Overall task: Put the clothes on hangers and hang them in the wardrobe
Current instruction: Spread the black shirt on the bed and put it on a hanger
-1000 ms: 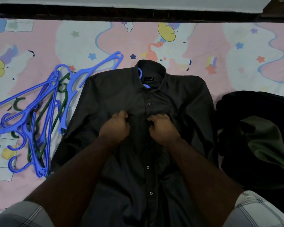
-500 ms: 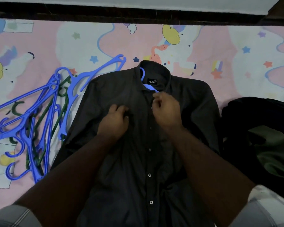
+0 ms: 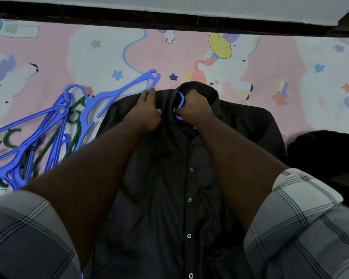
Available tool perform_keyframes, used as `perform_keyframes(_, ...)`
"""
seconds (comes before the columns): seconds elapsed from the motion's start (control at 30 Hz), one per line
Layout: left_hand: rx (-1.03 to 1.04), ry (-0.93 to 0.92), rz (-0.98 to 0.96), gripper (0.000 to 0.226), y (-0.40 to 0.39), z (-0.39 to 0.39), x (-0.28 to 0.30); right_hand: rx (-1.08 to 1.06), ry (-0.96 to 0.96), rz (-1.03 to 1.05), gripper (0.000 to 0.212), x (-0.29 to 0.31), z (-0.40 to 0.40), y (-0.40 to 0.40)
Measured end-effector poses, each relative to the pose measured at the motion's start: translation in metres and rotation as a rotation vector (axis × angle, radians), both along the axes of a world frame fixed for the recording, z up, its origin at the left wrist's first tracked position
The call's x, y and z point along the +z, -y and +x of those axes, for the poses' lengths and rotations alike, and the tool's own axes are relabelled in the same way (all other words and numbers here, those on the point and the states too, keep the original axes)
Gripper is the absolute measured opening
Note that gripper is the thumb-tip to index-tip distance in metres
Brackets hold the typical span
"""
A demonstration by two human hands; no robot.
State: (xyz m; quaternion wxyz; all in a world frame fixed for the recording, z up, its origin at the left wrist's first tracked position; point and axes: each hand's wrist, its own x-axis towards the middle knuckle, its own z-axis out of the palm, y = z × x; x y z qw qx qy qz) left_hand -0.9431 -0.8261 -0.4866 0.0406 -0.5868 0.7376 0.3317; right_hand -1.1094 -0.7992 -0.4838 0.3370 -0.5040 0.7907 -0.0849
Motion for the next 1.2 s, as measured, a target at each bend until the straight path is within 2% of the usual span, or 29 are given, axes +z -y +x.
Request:
perform_keyframes(0.07, 0.039, -0.018, 0.012, 0.072, 0.002, 0.002, -0.001, -0.108, 0.077, -0.007, 0.057, -0.006, -0.002, -0.004)
perform_keyframes(0.17, 0.051, 0.014, 0.01, 0.072, 0.0, 0.003, 0.002, -0.191, 0.135, -0.089, 0.019, -0.009, -0.006, -0.011)
perform_keyframes(0.23, 0.024, 0.075, 0.045, 0.072, -0.001, 0.006, 0.001, -0.25, 0.154, -0.146, 0.01, -0.004, -0.012, -0.012)
perform_keyframes(0.5, 0.006, 0.202, 0.034, 0.06, -0.008, 0.024, -0.002, -0.27, 0.134, -0.228, 0.017, 0.013, -0.036, -0.011)
perform_keyframes(0.63, -0.014, 0.201, -0.232, 0.053, -0.017, 0.025, 0.017, -0.375, 0.193, -0.288, 0.037, 0.03, -0.048, -0.003)
perform_keyframes(0.7, -0.064, 0.146, -0.381, 0.047, -0.021, 0.015, 0.029, -0.361, 0.213, -0.311, 0.036, 0.039, -0.05, 0.001)
perform_keyframes(0.8, -0.084, 0.027, -0.45, 0.035, -0.032, -0.007, 0.042, -0.328, 0.248, -0.383, 0.036, 0.053, -0.049, 0.002)
perform_keyframes(0.87, -0.02, -0.027, -0.414, 0.033, -0.04, -0.017, 0.046, -0.345, 0.279, -0.463, 0.037, 0.063, -0.047, 0.002)
perform_keyframes(0.93, 0.095, -0.102, -0.27, 0.037, -0.048, -0.024, 0.051, -0.345, 0.306, -0.53, 0.033, 0.072, -0.045, -0.001)
perform_keyframes(1.0, 0.185, -0.159, -0.026, 0.054, -0.059, -0.033, 0.056, -0.329, 0.344, -0.552, 0.029, 0.081, -0.044, -0.005)
perform_keyframes(1.07, 0.193, -0.145, 0.111, 0.078, -0.076, -0.043, 0.06, -0.304, 0.378, -0.53, 0.029, 0.091, -0.041, -0.01)
perform_keyframes(1.13, 0.175, -0.091, 0.1, 0.09, -0.092, -0.055, 0.059, -0.284, 0.403, -0.504, 0.029, 0.098, -0.039, -0.015)
perform_keyframes(1.2, 0.141, -0.047, 0.03, 0.068, -0.103, -0.064, 0.056, -0.277, 0.419, -0.474, 0.029, 0.101, -0.039, -0.02)
